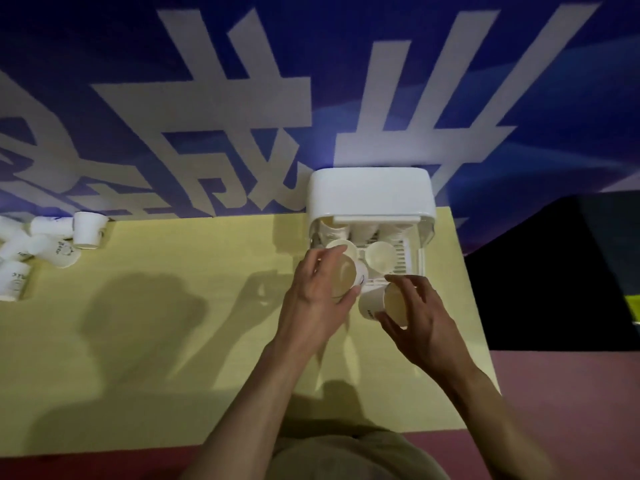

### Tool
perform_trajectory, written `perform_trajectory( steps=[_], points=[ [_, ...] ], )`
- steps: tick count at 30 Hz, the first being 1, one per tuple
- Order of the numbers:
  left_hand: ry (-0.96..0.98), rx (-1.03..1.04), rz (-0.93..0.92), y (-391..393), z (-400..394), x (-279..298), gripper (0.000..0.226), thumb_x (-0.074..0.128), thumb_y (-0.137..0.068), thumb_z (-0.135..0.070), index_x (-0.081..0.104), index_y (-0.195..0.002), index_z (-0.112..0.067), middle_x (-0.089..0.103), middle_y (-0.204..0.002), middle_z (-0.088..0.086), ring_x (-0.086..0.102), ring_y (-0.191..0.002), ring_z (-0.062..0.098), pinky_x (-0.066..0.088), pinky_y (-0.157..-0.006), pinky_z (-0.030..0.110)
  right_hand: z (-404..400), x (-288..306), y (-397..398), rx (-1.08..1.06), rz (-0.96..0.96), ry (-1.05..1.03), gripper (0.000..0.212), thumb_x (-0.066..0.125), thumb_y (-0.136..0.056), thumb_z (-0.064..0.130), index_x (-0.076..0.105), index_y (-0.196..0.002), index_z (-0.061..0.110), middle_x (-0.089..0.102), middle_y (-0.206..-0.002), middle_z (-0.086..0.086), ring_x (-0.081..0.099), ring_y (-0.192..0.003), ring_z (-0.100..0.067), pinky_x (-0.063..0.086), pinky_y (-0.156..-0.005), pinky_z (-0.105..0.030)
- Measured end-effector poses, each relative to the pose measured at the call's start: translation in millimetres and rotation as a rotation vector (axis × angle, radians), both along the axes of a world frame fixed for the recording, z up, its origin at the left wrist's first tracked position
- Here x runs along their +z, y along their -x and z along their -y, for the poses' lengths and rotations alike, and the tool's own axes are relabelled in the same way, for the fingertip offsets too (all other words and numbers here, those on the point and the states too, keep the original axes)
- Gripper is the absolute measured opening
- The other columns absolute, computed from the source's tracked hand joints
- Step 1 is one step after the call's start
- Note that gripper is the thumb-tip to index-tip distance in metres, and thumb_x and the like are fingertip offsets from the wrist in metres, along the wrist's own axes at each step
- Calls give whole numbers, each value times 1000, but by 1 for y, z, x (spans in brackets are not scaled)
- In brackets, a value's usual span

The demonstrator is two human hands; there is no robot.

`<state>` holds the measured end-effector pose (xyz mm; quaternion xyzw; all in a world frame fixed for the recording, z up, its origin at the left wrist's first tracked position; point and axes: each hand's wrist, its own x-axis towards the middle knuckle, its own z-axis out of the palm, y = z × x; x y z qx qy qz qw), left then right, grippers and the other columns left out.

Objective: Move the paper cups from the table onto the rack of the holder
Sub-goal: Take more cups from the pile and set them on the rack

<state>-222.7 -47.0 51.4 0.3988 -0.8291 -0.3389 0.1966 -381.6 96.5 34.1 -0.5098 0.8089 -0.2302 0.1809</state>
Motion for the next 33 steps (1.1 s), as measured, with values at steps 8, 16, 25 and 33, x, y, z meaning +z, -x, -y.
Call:
perform_trajectory(
  steps=[8,16,25,33],
  points=[
    [40,-70,141,85,-16,-11,61,75,-87,-36,44,-140,-36,43,-132,-16,50,-123,8,55,-86,35,-36,-5,68,-74,77,23,57,72,-90,42,51,-140,25,47,-136,-1,58,-113,-26,60,-78,-48],
    [70,-56,355,125,-13,-37,62,75,-89,-29,44,-143,-31,41,-138,-10,50,-125,15,60,-76,45,-42,-18,95,-73,128,16,56,72,-91,41,52,-141,24,48,-136,-1,58,-115,-25,60,-77,-46],
    [59,-37,521,147,-6,-58,65,74,-90,-27,43,-147,-27,39,-142,-4,44,-132,19,58,-81,46,-38,-36,128,-37,141,-24,56,67,-93,48,46,-142,32,44,-139,6,55,-116,-19,61,-76,-42],
    [-20,-65,619,162,2,-82,71,77,-88,-28,42,-149,-25,36,-150,0,46,-133,26,51,-96,43,-30,-48,143,-18,150,-25,56,69,-93,44,48,-143,29,44,-140,4,55,-118,-22,61,-73,-45]
  ],
)
